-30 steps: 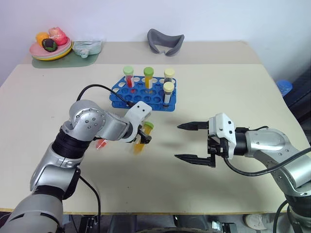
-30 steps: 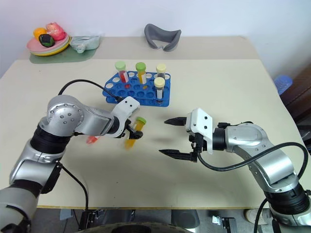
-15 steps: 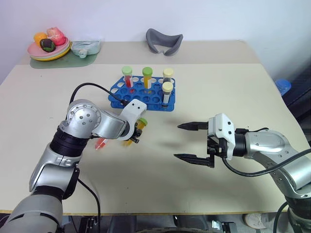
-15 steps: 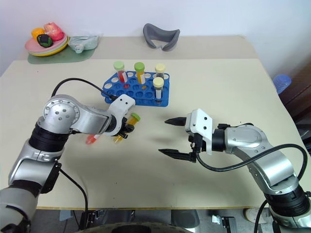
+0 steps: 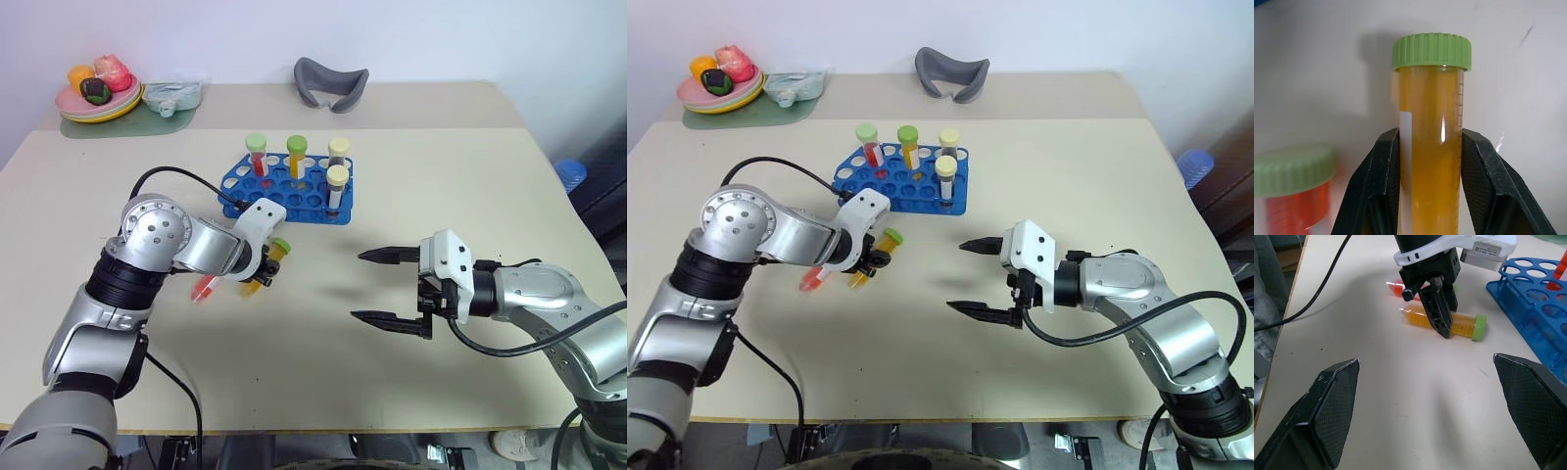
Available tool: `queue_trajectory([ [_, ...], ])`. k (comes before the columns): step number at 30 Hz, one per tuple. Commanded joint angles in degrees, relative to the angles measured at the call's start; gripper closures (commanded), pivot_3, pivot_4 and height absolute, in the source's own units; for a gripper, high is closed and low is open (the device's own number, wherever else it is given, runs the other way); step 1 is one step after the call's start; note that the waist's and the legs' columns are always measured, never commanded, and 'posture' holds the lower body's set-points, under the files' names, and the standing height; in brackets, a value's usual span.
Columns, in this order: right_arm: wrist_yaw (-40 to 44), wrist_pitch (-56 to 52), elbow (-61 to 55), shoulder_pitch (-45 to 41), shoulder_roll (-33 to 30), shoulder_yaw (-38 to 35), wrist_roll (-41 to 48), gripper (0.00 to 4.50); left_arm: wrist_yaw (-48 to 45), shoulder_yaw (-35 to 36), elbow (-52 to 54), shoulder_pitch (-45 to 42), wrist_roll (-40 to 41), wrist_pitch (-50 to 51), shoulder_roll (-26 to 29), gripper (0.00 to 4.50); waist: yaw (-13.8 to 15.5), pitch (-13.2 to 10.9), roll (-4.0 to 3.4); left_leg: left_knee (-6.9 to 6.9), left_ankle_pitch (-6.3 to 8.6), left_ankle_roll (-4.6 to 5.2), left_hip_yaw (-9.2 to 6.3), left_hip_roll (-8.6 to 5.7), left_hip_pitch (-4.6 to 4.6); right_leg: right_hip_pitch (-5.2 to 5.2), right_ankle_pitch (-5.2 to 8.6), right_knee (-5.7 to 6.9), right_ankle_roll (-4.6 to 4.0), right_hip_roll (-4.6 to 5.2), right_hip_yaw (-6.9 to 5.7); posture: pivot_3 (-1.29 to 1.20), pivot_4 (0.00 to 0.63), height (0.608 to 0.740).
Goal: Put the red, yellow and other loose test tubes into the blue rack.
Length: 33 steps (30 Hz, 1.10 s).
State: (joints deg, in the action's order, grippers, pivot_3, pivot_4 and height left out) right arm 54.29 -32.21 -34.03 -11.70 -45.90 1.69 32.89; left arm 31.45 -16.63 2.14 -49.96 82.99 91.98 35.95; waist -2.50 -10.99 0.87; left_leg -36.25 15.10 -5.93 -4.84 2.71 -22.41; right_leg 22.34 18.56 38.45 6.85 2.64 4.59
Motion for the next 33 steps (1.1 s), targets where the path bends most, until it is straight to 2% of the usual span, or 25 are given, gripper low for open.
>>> queue_trajectory([
  [1, -0.1, 0.8, -1.8, 0.1, 0.5, -0.5, 0.7, 0.0, -3.4, -0.9, -1.5, -1.5, -0.3, 0.5, 1.4, 2.78, 0.0, 0.0, 0.0, 0.0, 0.0, 0.0, 0.0, 0.0, 0.0, 0.0, 0.0, 0.0, 0.0, 0.0, 0.0, 0.0, 0.15, 0.74],
  [5, -0.5, 0.9, -2.0, 0.4, 0.7, -0.4, 0.4, 0.0, -7.8, -2.6, -0.6, -2.4, -3.8, 0.5, 3.8, 2.78, 0.0, 0.0, 0.0, 0.01, -0.01, -0.01, 0.0, 0.0, 0.0, 0.01, 0.0, 0.0, 0.0, 0.0, -0.01, 0.0, 0.15, 0.74],
  [6, -0.6, 1.0, -2.2, 0.6, 0.7, -0.4, 0.3, 0.0, -9.3, -3.2, -0.1, -2.7, -4.8, 0.5, 4.5, 2.54, 0.0, 0.0, 0.0, 0.01, -0.01, -0.01, 0.0, 0.0, 0.0, 0.01, 0.0, -0.01, 0.0, 0.0, 0.0, 0.0, 0.15, 0.74],
  [8, -0.9, 0.9, -2.5, 0.9, 0.8, -0.4, 0.3, 0.0, -11.4, -4.0, 0.6, -3.0, -6.7, 0.5, 5.3, 1.96, 0.0, 0.0, 0.0, 0.02, -0.01, -0.02, 0.0, 0.0, -0.01, 0.01, 0.0, -0.01, 0.0, 0.0, 0.0, 0.0, 0.15, 0.74],
  [12, -1.2, 0.8, -2.8, 1.2, 0.8, -0.3, 0.4, 0.0, -14.2, -5.0, 0.7, -3.5, -10.2, 0.5, 5.4, 0.04, 0.0, 0.0, 0.0, 0.01, 0.0, -0.01, 0.0, 0.0, 0.0, 0.0, 0.0, -0.01, 0.0, 0.0, 0.0, 0.0, 0.15, 0.74],
  [29, -1.2, 0.9, -3.0, 0.9, 0.8, 0.3, 0.1, 0.0, -17.8, -2.7, -3.7, -2.6, -17.5, 0.5, 0.9, 0.04, 0.1, 0.1, -0.16, -0.03, 0.01, 0.03, 0.0, -0.01, 0.05, -0.09, 0.0, 0.01, 0.0, 0.01, -0.01, 0.0, 0.15, 0.74],
  [32, -1.3, 0.9, -3.2, 0.9, 0.9, 0.4, 0.1, 0.0, -18.3, -2.9, -3.2, -2.5, -17.7, 0.5, 0.9, 0.8, 0.1, 0.1, -0.17, -0.02, 0.01, 0.03, 0.0, -0.01, 0.06, -0.1, 0.0, 0.01, 0.0, 0.01, -0.01, 0.0, 0.15, 0.74],
  [33, -1.4, 0.9, -3.2, 0.9, 0.9, 0.4, 0.1, 0.0, -18.4, -2.9, -3.1, -2.5, -17.7, 0.5, 0.9, 1.26, 0.1, 0.1, -0.17, -0.03, 0.01, 0.03, 0.0, -0.01, 0.06, -0.09, 0.0, 0.01, 0.0, 0.01, -0.01, 0.0, 0.15, 0.74],
])
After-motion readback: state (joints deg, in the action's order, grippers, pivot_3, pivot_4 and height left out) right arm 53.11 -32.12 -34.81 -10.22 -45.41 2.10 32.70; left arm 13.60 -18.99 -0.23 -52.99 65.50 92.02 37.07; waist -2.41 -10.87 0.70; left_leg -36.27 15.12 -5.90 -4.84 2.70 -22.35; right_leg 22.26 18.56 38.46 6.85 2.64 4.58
